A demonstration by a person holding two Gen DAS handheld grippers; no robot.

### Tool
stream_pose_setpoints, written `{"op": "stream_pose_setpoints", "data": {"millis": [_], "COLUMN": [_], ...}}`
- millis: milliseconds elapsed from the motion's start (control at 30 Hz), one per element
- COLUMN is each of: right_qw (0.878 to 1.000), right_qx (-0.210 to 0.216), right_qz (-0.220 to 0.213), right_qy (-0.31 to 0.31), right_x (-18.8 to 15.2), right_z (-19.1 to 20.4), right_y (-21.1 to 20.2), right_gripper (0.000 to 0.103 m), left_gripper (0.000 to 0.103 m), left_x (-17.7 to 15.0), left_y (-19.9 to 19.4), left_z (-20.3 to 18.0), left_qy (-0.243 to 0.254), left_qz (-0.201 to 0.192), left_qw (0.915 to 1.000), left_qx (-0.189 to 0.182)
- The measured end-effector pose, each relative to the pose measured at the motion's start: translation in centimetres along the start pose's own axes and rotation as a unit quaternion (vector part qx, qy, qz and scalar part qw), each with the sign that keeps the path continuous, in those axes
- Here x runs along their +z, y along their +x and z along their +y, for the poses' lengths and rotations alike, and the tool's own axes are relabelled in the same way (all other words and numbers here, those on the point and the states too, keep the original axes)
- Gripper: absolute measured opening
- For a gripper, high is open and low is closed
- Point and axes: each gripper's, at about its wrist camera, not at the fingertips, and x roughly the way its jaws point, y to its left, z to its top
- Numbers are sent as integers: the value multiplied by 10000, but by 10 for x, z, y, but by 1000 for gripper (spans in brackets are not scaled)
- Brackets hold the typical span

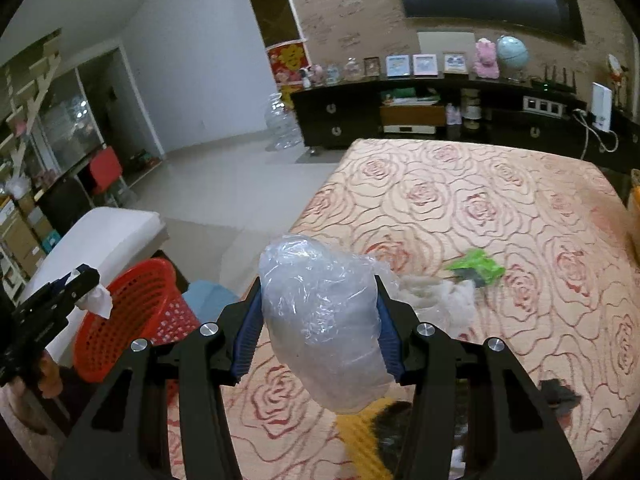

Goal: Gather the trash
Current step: 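Drop the tissue and the clear plastic bag into the red wastebasket with both tools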

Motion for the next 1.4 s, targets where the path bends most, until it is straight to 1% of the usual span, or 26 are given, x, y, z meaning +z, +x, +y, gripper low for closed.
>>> {"op": "stream_pose_setpoints", "data": {"millis": [133,333,500,700,867,1033,1133,1167,1200,1233,1267,1300,1367,1400], "right_qw": [9999,9987,9958,9907,9874,9853,9846,9846,9847,9847,9848,9847,9848,9847], "right_qx": [86,333,728,1058,1266,1333,1372,1372,1365,1363,1373,1386,1400,1417], "right_qz": [46,112,206,381,434,475,537,566,600,624,657,677,681,676], "right_qy": [-131,-370,-516,-770,-842,-953,-944,-926,-906,-885,-839,-809,-766,-752], "right_x": [0,-2,2,2,4,8,7,7,6,5,4,4,4,4], "right_z": [19,54,91,130,151,168,173,173,173,173,172,172,172,173], "right_y": [7,16,28,42,46,52,55,56,58,59,60,61,59,58], "right_gripper": [49,49,49,49,50,50,51,52,57,59,62,66,70,71], "left_gripper": [34,34,34,34,34,34,34,38,41,50,56,57,65,67], "left_x": [-3,-6,-8,-11,-13,-13,-13,-13,-12,-12,-12,-12,-10,-10], "left_y": [3,5,4,2,1,1,1,1,2,2,1,0,-3,-5], "left_z": [14,30,42,52,60,66,67,67,67,68,68,67,66,66], "left_qy": [-85,-192,-333,-378,-460,-562,-575,-569,-562,-569,-572,-557,-538,-542], "left_qz": [45,105,131,151,192,233,238,238,263,282,286,278,241,206], "left_qw": [9999,9995,9989,9983,9975,9970,9970,9970,9971,9971,9970,9970,9971,9971], "left_qx": [129,246,312,423,504,481,467,470,444,430,427,452,480,495]}}
